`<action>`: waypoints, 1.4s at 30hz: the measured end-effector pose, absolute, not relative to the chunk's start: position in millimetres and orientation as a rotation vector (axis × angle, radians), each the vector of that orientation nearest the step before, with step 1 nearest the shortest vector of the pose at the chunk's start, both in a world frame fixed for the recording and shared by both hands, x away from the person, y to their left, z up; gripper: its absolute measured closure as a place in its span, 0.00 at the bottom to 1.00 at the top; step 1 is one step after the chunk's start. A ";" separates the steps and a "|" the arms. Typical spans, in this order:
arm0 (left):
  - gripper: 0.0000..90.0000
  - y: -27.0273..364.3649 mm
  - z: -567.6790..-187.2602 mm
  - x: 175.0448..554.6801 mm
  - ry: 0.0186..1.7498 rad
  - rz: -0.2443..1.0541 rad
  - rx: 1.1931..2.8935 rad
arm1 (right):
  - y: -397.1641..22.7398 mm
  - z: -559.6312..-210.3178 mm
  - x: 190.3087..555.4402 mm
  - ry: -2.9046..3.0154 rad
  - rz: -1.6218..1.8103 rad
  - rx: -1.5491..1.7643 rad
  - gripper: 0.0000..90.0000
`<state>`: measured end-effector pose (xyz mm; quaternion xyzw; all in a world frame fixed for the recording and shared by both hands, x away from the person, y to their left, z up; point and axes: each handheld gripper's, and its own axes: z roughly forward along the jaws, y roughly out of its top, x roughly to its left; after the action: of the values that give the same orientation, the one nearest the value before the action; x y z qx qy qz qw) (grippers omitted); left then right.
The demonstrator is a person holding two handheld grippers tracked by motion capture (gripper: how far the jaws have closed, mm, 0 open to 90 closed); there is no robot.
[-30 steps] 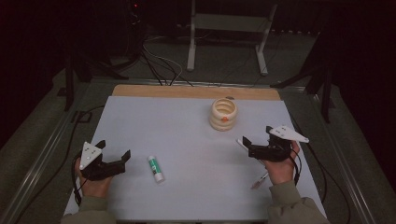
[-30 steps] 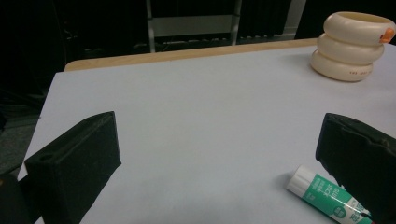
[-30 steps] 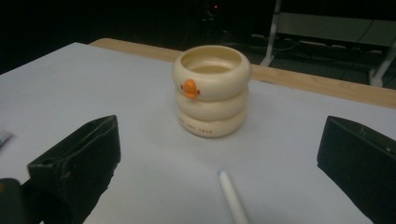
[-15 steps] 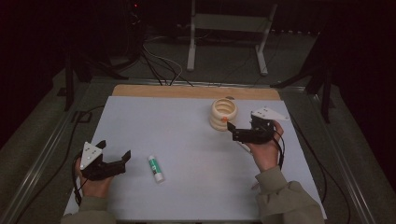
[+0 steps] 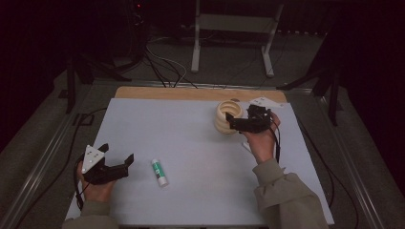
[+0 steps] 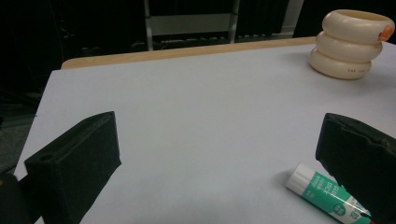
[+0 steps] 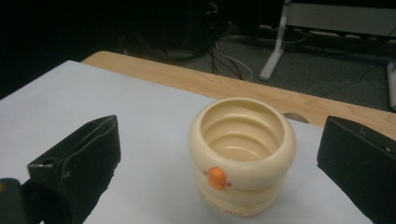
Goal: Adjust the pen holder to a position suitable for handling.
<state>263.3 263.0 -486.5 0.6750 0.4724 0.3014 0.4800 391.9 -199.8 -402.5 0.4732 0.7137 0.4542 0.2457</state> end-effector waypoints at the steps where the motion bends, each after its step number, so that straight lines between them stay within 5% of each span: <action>1: 0.00 263.0 -486.5 263.3 1.153 0.735 1.647 | -200.2 -403.8 394.9 1.947 1.232 1.301 0.00; 22: 0.00 263.1 -486.9 263.9 1.146 0.731 1.649 | -197.3 -423.5 453.4 1.974 1.043 1.455 0.03; 28: 0.00 264.5 -487.0 263.9 1.151 0.732 1.645 | -199.7 -439.7 466.5 1.936 0.940 1.564 0.26; 37: 0.00 264.7 -487.3 264.0 1.152 0.732 1.648 | -207.2 -458.6 474.2 1.938 0.885 1.745 0.84; 42: 0.00 264.5 -486.7 263.5 1.150 0.735 1.646 | -203.1 -457.2 471.0 1.962 0.849 1.703 0.86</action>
<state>263.5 264.5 -486.7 0.6748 0.4717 0.3015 0.4809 471.0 -203.1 -457.2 0.6102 0.7029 0.3041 0.2027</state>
